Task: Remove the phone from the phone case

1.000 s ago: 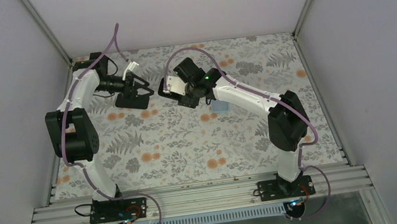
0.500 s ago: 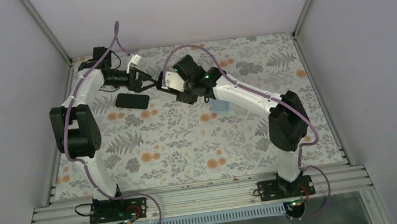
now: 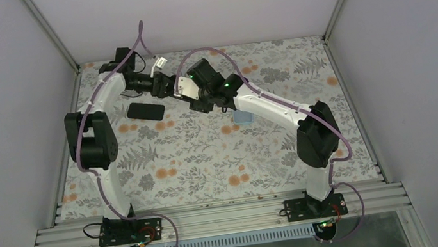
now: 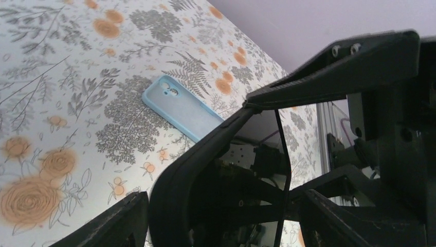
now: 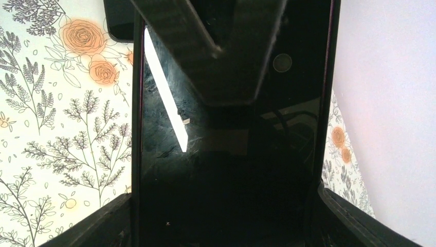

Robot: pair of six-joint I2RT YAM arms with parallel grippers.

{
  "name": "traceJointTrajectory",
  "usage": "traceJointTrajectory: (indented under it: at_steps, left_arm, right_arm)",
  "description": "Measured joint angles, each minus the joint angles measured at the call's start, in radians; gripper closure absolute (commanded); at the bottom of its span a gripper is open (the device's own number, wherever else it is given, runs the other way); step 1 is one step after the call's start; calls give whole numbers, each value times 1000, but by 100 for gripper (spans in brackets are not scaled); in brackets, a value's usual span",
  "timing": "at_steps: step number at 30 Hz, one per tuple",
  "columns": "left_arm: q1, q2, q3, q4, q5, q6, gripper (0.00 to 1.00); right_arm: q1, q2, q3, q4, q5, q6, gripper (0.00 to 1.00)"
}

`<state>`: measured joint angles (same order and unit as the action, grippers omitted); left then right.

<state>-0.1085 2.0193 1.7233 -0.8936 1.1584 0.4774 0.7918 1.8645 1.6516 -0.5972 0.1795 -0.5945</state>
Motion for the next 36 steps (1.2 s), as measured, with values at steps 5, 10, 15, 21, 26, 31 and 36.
traceJointTrajectory:
  at_steps: [5,10,15,21,26,31,36]
  left_arm:
    - [-12,8,21,-40,24,12,59]
    - [-10,28,64,-90,35,40,71]
    - [-4,34,92,-161,81,37,95]
    - [4,68,168,-267,124,48,97]
    - [4,71,178,-299,138,89,98]
    - [-8,74,205,-334,118,172,98]
    - [-13,106,275,-409,110,266,98]
  right_arm:
    - [0,0,0,19,16,-3,71]
    - [1,0,1,41,34,-11,71]
    - [7,-1,1,52,57,-26,70]
    - [21,-12,1,69,104,-34,42]
    - [26,-20,1,61,111,-38,1]
    - [18,-29,15,14,64,-24,0]
    - [-46,-100,55,-116,-104,0,0]
